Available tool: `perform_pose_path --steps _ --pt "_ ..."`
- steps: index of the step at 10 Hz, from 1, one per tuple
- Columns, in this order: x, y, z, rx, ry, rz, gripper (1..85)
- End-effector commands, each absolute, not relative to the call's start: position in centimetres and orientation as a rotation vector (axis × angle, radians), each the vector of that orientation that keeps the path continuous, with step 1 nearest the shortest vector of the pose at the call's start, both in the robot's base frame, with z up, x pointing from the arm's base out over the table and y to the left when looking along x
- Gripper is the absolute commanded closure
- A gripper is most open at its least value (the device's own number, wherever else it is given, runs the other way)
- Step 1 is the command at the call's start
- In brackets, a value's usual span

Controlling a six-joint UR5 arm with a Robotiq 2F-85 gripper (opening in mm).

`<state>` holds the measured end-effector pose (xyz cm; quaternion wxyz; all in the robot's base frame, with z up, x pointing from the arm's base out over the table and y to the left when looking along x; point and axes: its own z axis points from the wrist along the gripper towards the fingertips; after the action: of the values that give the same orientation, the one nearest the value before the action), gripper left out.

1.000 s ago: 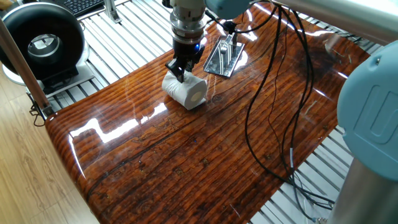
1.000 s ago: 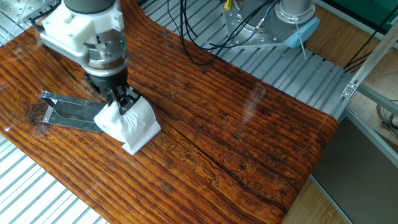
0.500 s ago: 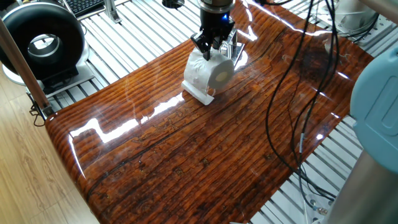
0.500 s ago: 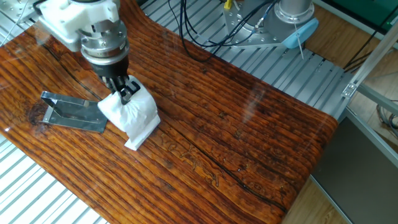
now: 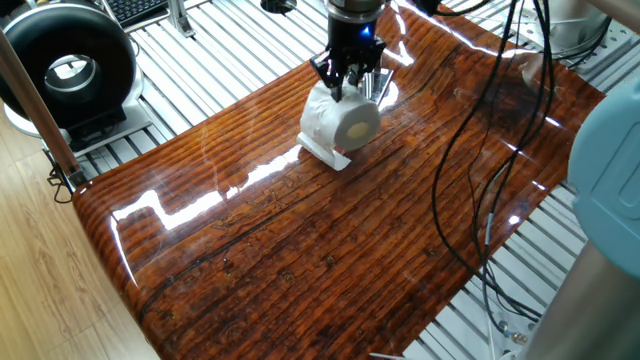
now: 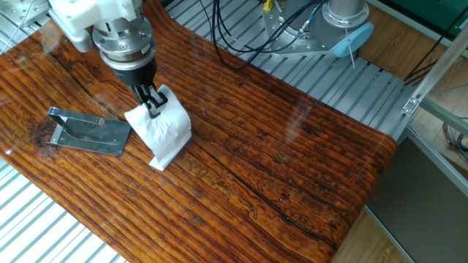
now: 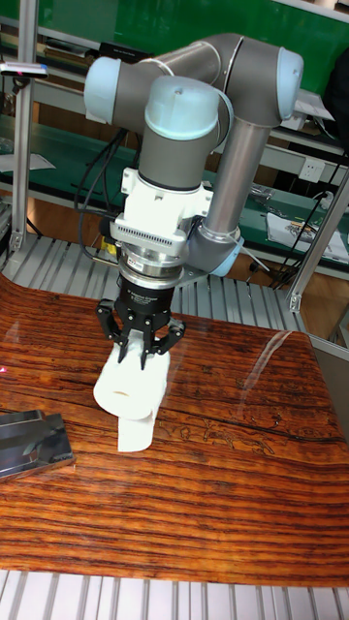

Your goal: Put the toilet paper on its holder

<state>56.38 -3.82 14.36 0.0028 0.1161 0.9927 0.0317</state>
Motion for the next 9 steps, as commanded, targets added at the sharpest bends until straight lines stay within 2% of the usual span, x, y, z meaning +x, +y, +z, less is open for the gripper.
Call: perform_pose_path --steps 1,2,9 --pt "56.4 -2.6 14.7 0.506 3.101 0.176 84.7" --pt "56.5 -3.9 14.8 0.616 3.073 0.103 84.7" --pt "57.2 -4.6 14.8 0.748 3.050 0.028 84.7"
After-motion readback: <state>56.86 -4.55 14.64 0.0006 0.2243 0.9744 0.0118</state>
